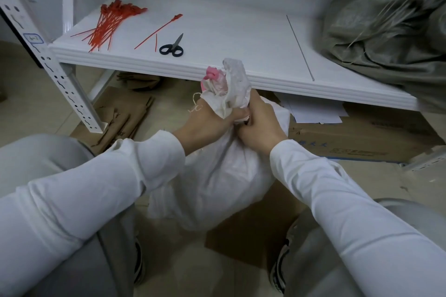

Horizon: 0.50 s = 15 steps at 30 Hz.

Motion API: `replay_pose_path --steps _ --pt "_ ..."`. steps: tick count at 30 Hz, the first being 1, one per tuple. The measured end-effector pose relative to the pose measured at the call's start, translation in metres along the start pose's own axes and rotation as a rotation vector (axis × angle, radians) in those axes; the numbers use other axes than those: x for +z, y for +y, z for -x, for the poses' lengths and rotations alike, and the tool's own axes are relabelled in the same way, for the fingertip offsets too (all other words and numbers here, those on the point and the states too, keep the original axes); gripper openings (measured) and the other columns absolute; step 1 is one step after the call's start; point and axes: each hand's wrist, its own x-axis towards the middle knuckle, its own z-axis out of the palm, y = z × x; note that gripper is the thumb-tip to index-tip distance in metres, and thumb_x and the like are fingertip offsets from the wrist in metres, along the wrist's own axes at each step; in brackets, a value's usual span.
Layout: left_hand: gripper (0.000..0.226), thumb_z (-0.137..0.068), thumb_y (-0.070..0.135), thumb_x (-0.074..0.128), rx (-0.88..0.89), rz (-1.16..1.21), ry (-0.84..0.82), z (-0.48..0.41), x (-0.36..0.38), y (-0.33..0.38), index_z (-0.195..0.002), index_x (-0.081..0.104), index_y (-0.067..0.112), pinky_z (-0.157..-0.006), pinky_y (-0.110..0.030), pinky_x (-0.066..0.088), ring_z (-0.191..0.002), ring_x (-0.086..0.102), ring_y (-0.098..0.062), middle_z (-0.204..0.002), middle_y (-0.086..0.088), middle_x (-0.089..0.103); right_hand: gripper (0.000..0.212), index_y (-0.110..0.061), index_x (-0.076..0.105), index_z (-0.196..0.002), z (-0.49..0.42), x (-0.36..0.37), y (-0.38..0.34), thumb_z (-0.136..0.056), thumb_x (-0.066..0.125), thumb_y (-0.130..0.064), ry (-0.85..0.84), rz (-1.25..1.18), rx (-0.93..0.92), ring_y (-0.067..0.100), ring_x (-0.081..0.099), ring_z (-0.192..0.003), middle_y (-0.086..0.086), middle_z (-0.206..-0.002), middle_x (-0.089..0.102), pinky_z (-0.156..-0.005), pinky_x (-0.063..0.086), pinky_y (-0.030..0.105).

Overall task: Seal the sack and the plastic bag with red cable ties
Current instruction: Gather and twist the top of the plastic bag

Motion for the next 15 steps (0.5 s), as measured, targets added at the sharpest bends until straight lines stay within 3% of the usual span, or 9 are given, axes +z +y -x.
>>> replay_pose_path --steps 3,8,10,12,15 --pt "0.018 -0.086 0.008 0.066 0.039 0.096 -0.015 0.003 0.004 0.003 -0.076 0.061 0.022 -0.07 -0.017 0.047 -0.075 0.061 0.0 -0.074 0.014 0.064 0.044 -0.009 0.049 -0.126 -0.002 -0.006 0.001 -0.083 0.05 -0.003 -0.004 0.014 -0.042 0.019 0.052 -0.087 0.004 -0.097 0.06 -0.061 0.036 0.009" --pt "0.008 -0.09 0.022 0.065 0.129 0.018 -0.009 0.005 0.003 0.007 -0.095 0.059 0.022 -0.074 -0.005 0.043 -0.082 0.058 0.012 -0.091 0.009 0.063 0.04 -0.009 0.052 -0.125 -0.003 -0.016 0.0 -0.085 0.052 -0.005 0.028 -0.036 -0.105 0.018 0.056 -0.1 0.003 -0.11 0.063 -0.068 0.038 0.007" --pt "0.008 -0.093 0.025 0.062 0.158 -0.075 -0.008 0.004 0.004 0.007 -0.092 0.061 0.017 -0.078 -0.013 0.05 -0.084 0.061 0.003 -0.092 -0.003 0.065 0.041 -0.011 0.05 -0.128 -0.005 -0.018 0.001 -0.086 0.052 -0.007 0.01 -0.042 -0.102 0.017 0.056 -0.104 0.001 -0.115 0.062 -0.073 0.038 0.003" --pt "0.023 -0.092 0.029 0.057 0.181 -0.17 0.018 0.002 0.007 0.005 -0.086 0.061 0.008 -0.081 -0.036 0.054 -0.082 0.063 -0.016 -0.086 -0.01 0.064 0.046 -0.013 0.045 -0.133 -0.005 -0.02 0.001 -0.088 0.05 -0.008 -0.015 -0.056 -0.097 0.018 0.055 -0.109 0.002 -0.121 0.06 -0.079 0.039 0.008" --pt "0.019 -0.086 0.033 0.053 0.22 -0.146 0.037 0.004 0.007 0.006 -0.077 0.058 0.017 -0.073 -0.03 0.052 -0.073 0.059 -0.011 -0.075 -0.001 0.059 0.052 -0.017 0.036 -0.142 -0.005 -0.022 0.002 -0.092 0.048 -0.01 -0.058 -0.056 -0.081 0.009 0.046 -0.098 -0.005 -0.117 0.054 -0.066 0.031 -0.008"
